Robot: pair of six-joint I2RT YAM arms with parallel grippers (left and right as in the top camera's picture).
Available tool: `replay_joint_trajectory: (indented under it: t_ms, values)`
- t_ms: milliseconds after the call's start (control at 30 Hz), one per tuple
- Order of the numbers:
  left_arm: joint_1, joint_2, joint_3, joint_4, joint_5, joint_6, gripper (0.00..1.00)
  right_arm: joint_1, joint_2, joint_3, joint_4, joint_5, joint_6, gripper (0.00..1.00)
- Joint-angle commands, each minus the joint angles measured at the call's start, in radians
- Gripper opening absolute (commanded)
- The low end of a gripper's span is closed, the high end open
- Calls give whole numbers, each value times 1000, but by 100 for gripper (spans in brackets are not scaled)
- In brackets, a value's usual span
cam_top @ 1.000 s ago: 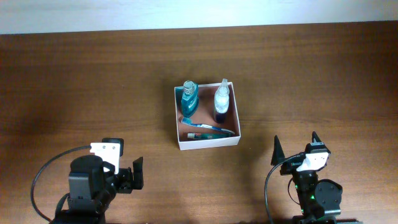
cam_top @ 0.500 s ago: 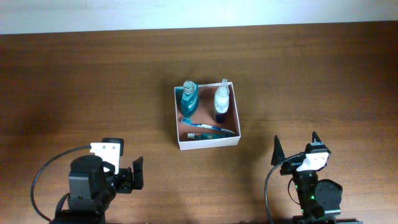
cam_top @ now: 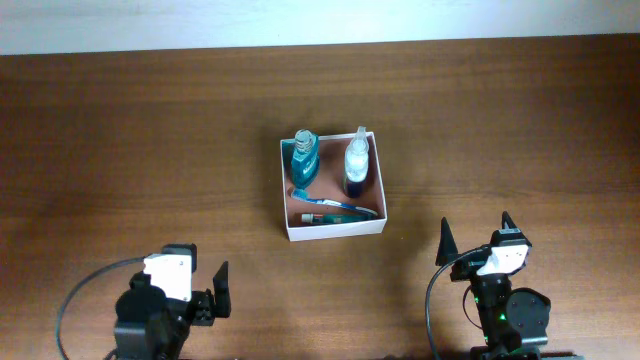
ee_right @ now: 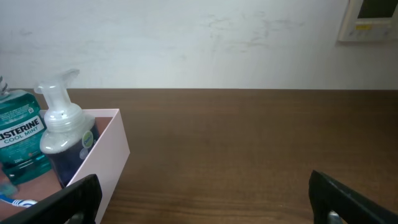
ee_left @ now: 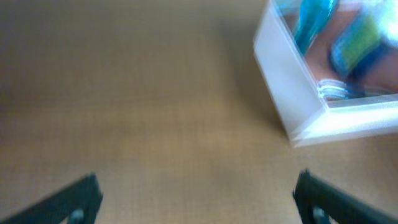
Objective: Pack container
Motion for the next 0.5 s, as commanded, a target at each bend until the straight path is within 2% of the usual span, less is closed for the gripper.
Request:
replay_joint_trajectory:
  t_ms: [0,133,300,333,467]
  values:
    - [-2,-125,-152,164,-73,-2,100,6,-8,-5,-7,13,-6,99]
    - [-2,-207,-298,433,-130,6,100,6,-8,-5,-7,13,-6,98]
    - [-2,-257,-475,835,-129,138,100,6,-8,-5,-7,13,-6,99]
    - [-2,-264,-498,875,-129,151,100,6,-8,-5,-7,13,-6,99]
    - [5,-283,-502,792,-122,183,100,6,-8,-5,-7,13,-6,99]
